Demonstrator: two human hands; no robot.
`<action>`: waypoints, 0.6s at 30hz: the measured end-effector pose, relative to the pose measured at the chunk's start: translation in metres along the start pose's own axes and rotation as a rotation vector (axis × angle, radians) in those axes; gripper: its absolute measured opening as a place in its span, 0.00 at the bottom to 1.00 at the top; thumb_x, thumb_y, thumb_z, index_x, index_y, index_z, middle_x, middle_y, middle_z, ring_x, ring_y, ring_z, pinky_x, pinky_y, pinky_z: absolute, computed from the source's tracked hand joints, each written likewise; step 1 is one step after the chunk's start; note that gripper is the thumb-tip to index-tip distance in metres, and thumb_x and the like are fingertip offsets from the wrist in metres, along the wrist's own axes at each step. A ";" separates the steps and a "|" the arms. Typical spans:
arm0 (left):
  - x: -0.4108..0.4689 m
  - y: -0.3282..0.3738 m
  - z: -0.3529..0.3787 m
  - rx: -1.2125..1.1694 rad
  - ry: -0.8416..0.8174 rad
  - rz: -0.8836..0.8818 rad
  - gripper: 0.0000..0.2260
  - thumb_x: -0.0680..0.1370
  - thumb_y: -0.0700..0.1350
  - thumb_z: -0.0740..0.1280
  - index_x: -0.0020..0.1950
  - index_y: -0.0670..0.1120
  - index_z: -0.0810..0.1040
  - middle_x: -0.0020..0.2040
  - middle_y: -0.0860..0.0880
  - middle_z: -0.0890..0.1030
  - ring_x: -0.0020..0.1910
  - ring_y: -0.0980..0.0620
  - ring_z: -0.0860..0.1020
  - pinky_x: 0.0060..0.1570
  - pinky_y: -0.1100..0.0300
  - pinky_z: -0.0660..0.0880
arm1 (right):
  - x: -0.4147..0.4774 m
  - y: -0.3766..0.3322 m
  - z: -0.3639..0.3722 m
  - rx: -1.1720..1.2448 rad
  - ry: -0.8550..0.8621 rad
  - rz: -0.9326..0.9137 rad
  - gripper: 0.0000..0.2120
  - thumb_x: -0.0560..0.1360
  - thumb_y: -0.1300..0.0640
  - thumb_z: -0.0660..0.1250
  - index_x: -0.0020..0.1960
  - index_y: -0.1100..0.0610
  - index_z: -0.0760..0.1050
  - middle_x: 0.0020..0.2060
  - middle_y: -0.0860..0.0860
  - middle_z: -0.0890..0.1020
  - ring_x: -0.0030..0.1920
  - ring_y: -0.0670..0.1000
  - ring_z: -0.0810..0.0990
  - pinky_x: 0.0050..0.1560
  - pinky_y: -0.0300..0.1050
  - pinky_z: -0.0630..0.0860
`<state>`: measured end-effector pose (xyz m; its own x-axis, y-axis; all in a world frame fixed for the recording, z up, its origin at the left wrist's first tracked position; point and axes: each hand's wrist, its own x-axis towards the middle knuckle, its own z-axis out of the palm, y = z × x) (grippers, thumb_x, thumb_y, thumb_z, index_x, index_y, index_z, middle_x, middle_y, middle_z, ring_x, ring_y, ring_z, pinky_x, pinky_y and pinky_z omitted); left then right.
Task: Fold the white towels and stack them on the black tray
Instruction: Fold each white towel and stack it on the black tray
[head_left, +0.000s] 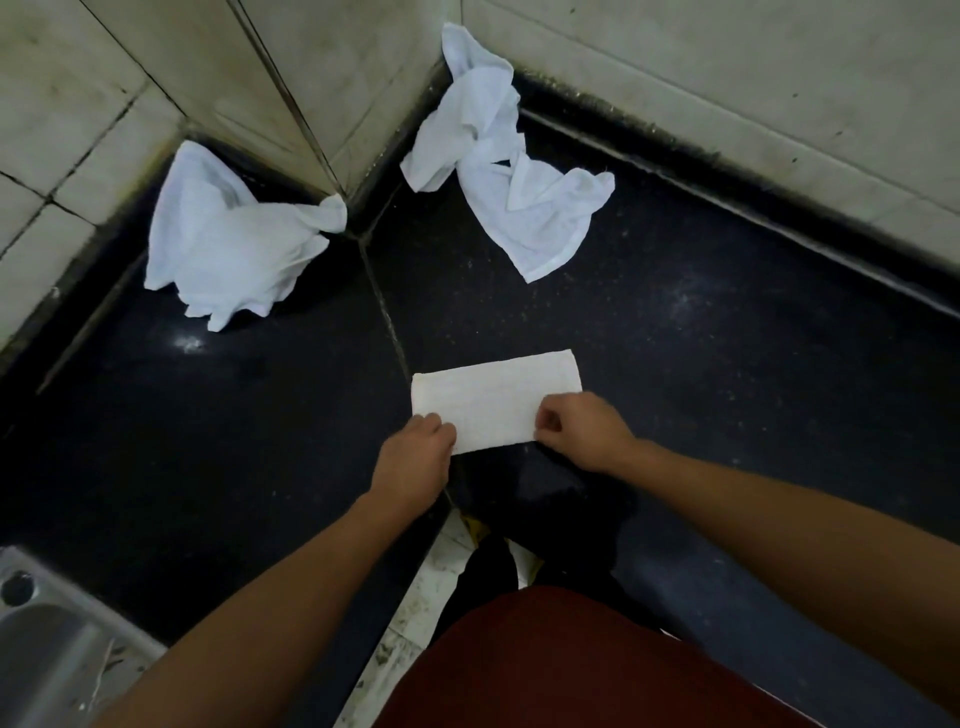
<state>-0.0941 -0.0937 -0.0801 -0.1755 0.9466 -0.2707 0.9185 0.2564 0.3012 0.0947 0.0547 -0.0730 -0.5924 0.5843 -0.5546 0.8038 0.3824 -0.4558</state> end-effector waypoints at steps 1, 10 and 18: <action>-0.004 -0.004 0.004 -0.013 0.009 -0.016 0.03 0.73 0.35 0.68 0.40 0.41 0.77 0.40 0.45 0.76 0.39 0.46 0.75 0.30 0.53 0.72 | -0.004 0.008 0.001 0.016 0.011 0.022 0.03 0.73 0.53 0.70 0.45 0.52 0.80 0.43 0.48 0.83 0.45 0.51 0.81 0.46 0.46 0.78; -0.010 -0.013 -0.001 0.045 0.085 0.028 0.08 0.68 0.36 0.74 0.46 0.41 0.81 0.48 0.44 0.78 0.45 0.44 0.77 0.35 0.54 0.76 | -0.016 0.033 -0.020 0.011 0.161 0.187 0.08 0.74 0.49 0.70 0.46 0.53 0.79 0.42 0.49 0.83 0.43 0.51 0.80 0.44 0.47 0.78; 0.012 -0.035 -0.030 0.256 -0.229 -0.017 0.33 0.76 0.53 0.67 0.77 0.46 0.57 0.79 0.47 0.52 0.77 0.46 0.51 0.71 0.48 0.58 | 0.011 -0.002 -0.023 0.015 0.194 0.470 0.21 0.72 0.47 0.72 0.60 0.56 0.74 0.54 0.55 0.81 0.52 0.57 0.80 0.50 0.50 0.78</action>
<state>-0.1389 -0.0854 -0.0661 -0.1345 0.8666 -0.4806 0.9803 0.1872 0.0633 0.0877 0.0770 -0.0621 -0.1445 0.8136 -0.5632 0.9794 0.0365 -0.1985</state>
